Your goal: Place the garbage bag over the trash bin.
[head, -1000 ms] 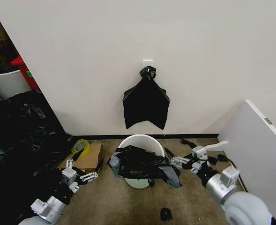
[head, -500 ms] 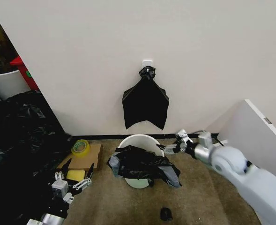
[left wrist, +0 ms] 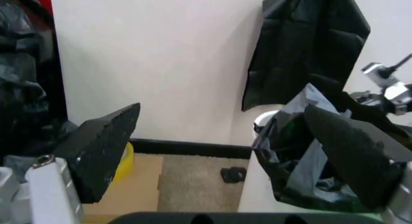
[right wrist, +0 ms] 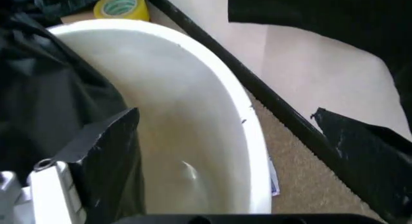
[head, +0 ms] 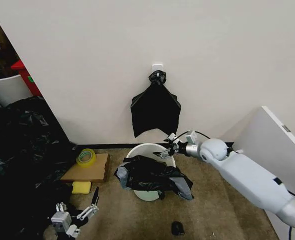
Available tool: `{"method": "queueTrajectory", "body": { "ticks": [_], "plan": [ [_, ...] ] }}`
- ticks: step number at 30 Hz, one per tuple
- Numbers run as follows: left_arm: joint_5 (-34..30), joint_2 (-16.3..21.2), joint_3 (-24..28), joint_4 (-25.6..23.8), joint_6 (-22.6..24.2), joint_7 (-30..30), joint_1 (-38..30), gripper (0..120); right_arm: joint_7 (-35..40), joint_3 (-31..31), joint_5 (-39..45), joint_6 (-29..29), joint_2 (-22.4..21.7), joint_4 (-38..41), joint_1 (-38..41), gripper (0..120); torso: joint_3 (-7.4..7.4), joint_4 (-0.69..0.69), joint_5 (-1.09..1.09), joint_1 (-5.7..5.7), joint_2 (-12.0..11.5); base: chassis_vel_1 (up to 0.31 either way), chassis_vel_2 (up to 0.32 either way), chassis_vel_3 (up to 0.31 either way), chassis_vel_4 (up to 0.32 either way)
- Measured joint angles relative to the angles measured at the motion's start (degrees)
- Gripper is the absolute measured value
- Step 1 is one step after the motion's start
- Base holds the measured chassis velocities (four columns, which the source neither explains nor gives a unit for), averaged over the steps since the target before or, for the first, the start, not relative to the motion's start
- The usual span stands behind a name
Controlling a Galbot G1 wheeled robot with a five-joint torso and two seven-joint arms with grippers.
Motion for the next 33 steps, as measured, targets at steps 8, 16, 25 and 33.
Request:
{"method": "queueTrajectory", "body": {
  "ticks": [8,16,25,33],
  "plan": [
    [0.17,-0.91,0.56,-0.09,-0.09,0.04,0.14,100,-3.91,-0.80,-1.50,1.03,2.57,-5.92,3.10,72,-0.01,0.00,0.00,0.00,0.00,0.000,0.000,0.000,0.000],
    [0.25,-1.43,1.40,-0.18,-0.34,-0.04,0.09,100,-6.35,-2.61,-1.85,1.49,3.65,-8.57,4.32,38,0.00,0.00,0.01,0.00,0.00,0.000,0.000,0.000,0.000],
    [0.25,-1.53,2.08,-0.34,-0.16,-0.04,-0.17,100,-6.98,-3.30,-1.81,1.47,3.58,-8.65,4.38,7,0.00,0.00,0.00,0.00,0.00,0.000,0.000,0.000,0.000],
    [0.18,-1.52,2.09,-0.72,-0.06,-0.11,0.03,100,-6.85,-3.55,-1.39,1.26,3.61,-8.50,4.50,3,0.00,0.01,0.01,0.00,0.00,0.000,0.000,0.000,0.000]
  ]
}}
